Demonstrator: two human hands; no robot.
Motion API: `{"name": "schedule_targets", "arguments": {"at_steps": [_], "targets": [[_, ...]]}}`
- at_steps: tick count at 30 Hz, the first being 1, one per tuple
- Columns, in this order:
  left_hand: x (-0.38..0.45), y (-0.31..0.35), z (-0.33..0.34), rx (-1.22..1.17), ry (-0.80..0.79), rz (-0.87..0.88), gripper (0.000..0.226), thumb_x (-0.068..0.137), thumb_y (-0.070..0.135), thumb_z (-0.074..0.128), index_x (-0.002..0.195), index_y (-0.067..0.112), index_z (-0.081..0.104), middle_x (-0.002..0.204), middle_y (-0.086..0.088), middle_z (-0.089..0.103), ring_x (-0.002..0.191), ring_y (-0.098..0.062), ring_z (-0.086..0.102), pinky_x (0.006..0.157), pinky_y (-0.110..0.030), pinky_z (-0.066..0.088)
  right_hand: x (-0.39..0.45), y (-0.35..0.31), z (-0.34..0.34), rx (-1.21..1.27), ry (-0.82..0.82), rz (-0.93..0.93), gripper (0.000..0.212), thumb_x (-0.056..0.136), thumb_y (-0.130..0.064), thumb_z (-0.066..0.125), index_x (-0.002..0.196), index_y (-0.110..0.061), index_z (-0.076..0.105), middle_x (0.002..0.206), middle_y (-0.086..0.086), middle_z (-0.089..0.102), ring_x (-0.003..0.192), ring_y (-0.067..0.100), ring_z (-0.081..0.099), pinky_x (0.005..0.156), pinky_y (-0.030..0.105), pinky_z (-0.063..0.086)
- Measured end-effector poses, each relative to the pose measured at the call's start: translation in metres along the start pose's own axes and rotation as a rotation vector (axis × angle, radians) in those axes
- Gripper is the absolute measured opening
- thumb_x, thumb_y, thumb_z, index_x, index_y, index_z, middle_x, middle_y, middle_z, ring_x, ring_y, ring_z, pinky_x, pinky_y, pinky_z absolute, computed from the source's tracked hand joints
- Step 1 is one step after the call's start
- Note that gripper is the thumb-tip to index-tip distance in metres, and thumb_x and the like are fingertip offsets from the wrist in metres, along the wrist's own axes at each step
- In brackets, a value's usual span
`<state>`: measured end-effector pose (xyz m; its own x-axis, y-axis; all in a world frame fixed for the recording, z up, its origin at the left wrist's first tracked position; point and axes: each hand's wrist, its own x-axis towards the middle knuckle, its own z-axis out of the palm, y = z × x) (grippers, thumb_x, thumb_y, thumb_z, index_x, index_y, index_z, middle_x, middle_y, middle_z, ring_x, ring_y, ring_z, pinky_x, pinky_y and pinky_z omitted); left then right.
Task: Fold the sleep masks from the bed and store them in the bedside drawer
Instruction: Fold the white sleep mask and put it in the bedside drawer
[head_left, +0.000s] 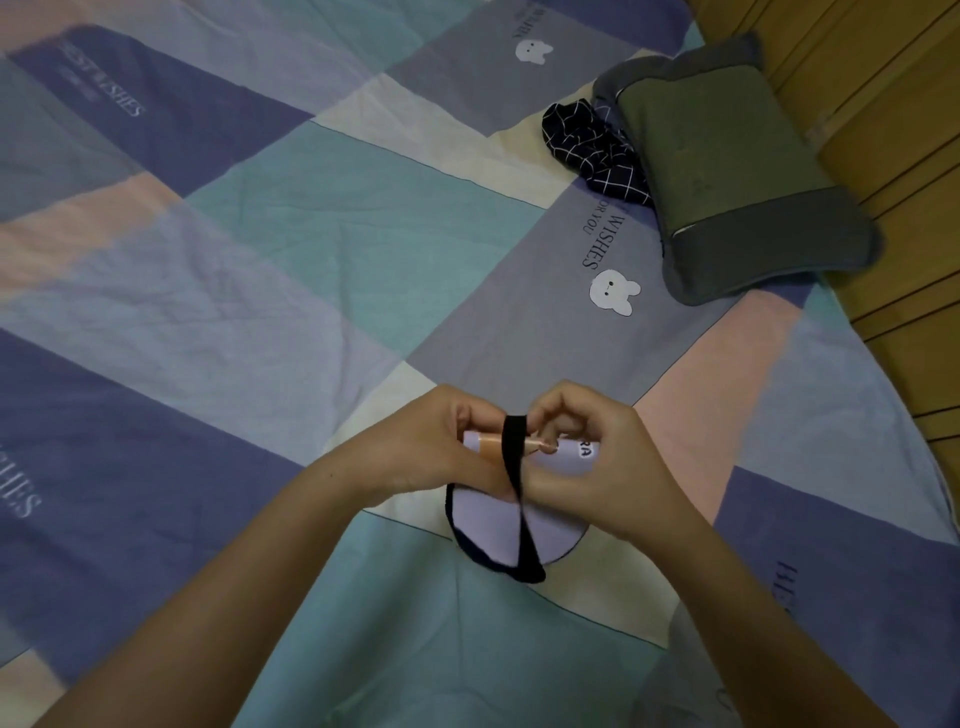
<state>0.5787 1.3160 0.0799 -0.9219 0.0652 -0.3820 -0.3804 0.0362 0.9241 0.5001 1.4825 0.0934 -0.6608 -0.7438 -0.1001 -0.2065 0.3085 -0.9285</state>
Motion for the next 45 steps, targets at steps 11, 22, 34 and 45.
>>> {"name": "schedule_targets", "arguments": {"at_steps": [11,22,34,45], "targets": [[0.011,0.004,0.012,-0.406,0.574,-0.004,0.026,0.071,0.030,0.058,0.094,0.021,0.068,0.095,0.004,0.071,0.088,-0.014,0.066,0.072,-0.029,0.051,0.010,0.011,0.016,0.543,0.163,0.377,0.026,0.087,-0.005,0.063,0.112,-0.009,0.063,0.106,0.013,0.071,0.089,0.026,0.068,0.066,0.035,0.057],[0.018,0.002,0.005,-0.333,0.786,0.042,0.025,0.069,0.031,0.077,0.084,0.012,0.070,0.081,-0.004,0.073,0.075,-0.019,0.068,0.073,-0.036,0.055,0.017,0.008,0.019,0.605,0.168,0.471,0.042,0.079,-0.036,0.072,0.116,-0.019,0.064,0.112,0.005,0.070,0.097,0.019,0.069,0.086,0.043,0.054],[-0.002,0.003,0.006,-0.636,0.677,-0.048,0.038,0.090,0.050,0.051,0.104,0.018,0.068,0.101,0.000,0.073,0.093,-0.012,0.068,0.074,-0.028,0.054,0.024,-0.019,0.029,0.637,0.285,0.428,0.019,0.089,-0.016,0.062,0.105,-0.009,0.070,0.094,0.006,0.074,0.077,0.016,0.070,0.056,0.023,0.053],[-0.101,0.059,-0.002,-0.626,0.985,0.009,0.013,0.091,0.026,0.057,0.100,0.019,0.064,0.095,0.004,0.070,0.089,-0.012,0.064,0.077,-0.027,0.047,-0.004,-0.141,0.006,0.566,0.194,0.213,0.007,0.083,-0.017,0.069,0.086,-0.012,0.070,0.072,0.002,0.066,0.055,0.008,0.053,0.050,0.016,0.041]]}}
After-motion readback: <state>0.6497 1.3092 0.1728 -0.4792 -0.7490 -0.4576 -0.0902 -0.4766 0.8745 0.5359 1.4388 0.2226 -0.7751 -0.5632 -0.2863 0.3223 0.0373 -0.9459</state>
